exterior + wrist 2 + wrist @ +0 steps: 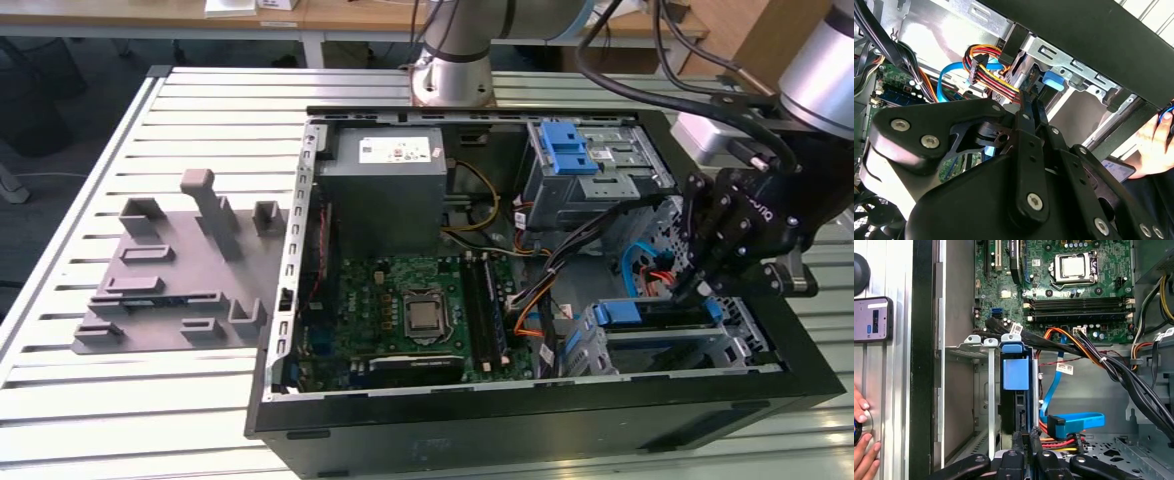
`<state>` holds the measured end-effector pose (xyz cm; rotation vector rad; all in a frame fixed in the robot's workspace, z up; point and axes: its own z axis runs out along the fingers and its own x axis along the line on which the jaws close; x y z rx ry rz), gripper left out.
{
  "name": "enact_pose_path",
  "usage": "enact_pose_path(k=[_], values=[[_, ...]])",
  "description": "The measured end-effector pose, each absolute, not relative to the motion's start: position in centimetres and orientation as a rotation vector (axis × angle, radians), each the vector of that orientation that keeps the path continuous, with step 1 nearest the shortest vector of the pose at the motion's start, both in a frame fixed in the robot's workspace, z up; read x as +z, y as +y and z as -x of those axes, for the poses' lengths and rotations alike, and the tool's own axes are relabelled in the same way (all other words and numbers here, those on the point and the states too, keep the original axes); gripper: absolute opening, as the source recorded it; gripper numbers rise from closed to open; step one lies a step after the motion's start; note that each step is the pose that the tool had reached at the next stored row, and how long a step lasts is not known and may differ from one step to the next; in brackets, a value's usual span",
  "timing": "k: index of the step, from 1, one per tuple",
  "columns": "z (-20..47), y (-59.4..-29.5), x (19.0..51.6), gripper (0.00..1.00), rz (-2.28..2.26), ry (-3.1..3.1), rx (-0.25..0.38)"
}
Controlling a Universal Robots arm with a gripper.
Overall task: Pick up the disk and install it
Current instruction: 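Insert the first disk wire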
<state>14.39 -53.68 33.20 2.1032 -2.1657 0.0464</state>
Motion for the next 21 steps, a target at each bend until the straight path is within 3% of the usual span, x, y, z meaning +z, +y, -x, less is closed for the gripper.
enact_pose_path(k=[18,20,21], values=[[-14.39,-53.69,32.69,0.16,-2.104,-2.166,0.045],[-14.39,-53.70,32.67,0.18,-2.104,-2.166,0.045],[-14.39,-53.70,32.68,0.24,-2.104,-2.166,0.045]])
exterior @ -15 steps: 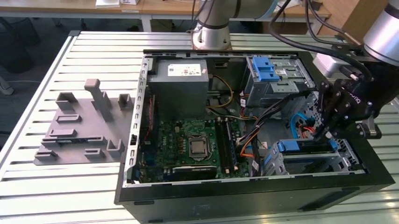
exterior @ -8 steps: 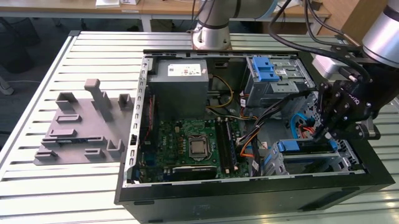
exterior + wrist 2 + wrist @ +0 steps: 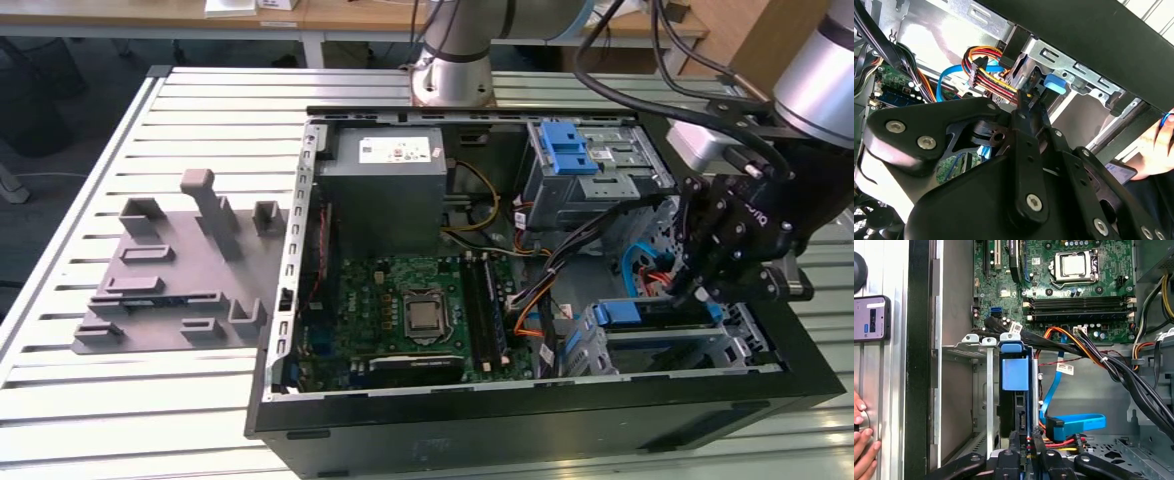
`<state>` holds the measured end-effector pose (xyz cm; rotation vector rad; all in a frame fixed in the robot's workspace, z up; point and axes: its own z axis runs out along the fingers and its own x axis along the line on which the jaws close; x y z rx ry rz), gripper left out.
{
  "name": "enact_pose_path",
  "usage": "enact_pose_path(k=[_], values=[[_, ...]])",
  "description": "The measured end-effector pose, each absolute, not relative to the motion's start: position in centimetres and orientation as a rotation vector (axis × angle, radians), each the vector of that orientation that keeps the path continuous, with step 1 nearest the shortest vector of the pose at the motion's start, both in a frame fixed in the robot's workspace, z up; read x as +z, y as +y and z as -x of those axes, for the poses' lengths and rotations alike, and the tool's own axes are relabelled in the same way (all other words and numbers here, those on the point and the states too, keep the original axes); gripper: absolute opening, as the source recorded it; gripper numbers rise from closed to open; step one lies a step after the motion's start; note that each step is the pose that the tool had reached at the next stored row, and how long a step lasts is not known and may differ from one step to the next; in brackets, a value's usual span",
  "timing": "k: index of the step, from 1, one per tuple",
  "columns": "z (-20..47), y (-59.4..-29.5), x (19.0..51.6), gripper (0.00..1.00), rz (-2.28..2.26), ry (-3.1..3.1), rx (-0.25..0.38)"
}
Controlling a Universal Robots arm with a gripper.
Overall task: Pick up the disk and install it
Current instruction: 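Insert the first disk wire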
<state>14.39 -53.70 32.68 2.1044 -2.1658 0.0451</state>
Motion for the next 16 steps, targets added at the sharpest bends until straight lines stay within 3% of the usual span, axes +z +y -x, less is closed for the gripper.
enact_pose_path(k=[10,14,16], values=[[-14.4,-53.7,33.9,0.24,-2.105,-2.165,0.045],[-14.4,-53.7,34.1,0.11,-2.105,-2.165,0.045],[-14.4,-53.7,34.1,0.11,-2.105,-2.165,0.045]])
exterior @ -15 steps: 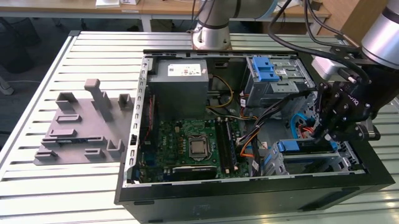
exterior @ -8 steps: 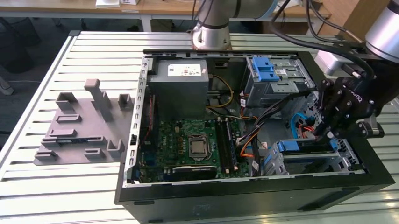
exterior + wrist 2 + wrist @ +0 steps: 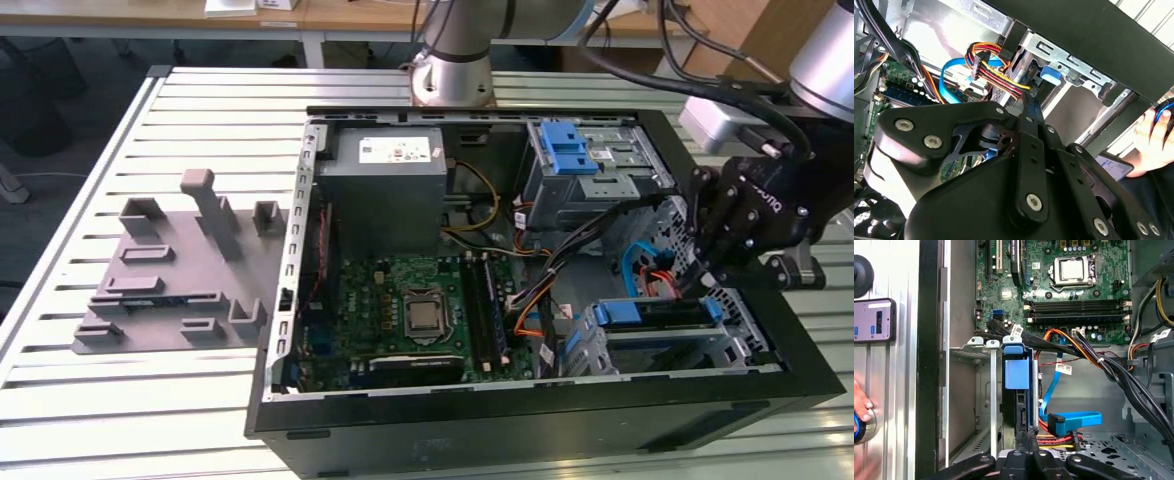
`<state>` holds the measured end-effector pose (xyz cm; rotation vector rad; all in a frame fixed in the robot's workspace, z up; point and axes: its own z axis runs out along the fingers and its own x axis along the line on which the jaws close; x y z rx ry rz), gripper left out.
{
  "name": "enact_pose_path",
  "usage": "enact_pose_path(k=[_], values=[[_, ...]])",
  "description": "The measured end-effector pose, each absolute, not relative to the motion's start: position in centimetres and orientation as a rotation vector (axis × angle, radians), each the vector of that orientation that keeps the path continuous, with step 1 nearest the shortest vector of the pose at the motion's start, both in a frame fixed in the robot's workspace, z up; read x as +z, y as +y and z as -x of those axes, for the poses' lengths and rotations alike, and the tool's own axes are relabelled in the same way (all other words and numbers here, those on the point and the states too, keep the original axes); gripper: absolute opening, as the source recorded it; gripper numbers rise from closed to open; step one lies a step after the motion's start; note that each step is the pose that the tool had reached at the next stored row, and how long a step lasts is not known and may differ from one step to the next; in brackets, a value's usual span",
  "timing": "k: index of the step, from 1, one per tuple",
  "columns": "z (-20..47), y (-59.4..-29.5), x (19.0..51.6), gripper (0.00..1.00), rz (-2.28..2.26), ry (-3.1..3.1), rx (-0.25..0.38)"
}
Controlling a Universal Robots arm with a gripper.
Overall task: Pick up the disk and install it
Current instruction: 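Insert the first disk wire, then insert the second disk wire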
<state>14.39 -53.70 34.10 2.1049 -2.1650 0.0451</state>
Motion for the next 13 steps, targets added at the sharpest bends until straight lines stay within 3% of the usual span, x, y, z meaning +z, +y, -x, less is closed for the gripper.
enact_pose_path(k=[13], values=[[-14.4,-53.7,35.3,0.11,-2.105,-2.165,0.045]])
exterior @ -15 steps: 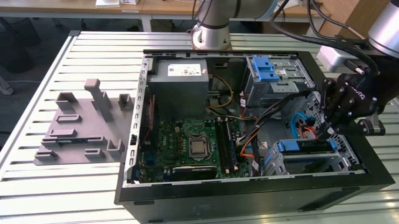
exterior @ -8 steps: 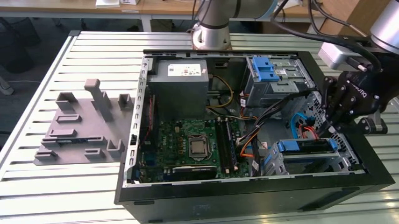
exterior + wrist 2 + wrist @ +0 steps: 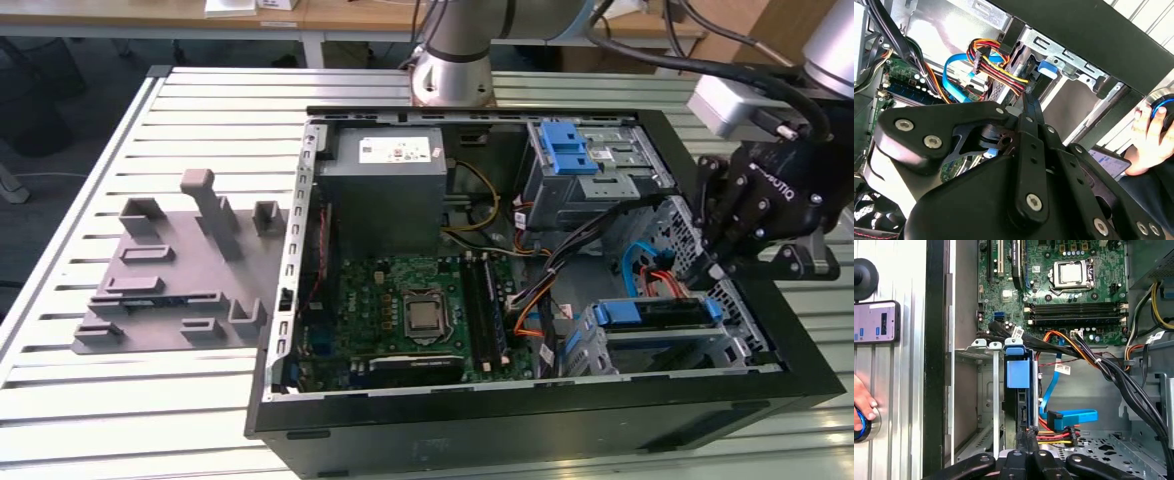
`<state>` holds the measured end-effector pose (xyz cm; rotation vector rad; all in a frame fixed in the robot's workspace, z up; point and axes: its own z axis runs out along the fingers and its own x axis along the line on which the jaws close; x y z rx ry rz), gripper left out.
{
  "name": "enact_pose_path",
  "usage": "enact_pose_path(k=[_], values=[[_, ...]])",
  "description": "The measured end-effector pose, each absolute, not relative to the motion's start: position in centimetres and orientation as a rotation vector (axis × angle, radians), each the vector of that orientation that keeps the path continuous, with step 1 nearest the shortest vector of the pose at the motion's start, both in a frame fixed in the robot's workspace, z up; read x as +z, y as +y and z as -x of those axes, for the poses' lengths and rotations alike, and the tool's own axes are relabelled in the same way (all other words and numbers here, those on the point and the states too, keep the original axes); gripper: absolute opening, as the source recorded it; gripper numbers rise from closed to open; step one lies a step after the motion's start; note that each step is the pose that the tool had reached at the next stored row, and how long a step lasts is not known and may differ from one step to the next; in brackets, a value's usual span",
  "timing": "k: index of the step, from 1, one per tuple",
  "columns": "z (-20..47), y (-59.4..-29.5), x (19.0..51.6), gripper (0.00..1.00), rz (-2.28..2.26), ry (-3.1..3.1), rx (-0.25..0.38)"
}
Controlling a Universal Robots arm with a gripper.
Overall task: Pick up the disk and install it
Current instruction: 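Insert the second disk wire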
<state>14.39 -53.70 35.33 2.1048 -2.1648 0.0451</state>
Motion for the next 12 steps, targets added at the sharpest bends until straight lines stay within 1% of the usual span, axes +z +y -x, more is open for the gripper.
enact_pose_path(k=[12], values=[[-13.57,-53.69,35.46,0.11,-2.106,-2.166,0.042]])
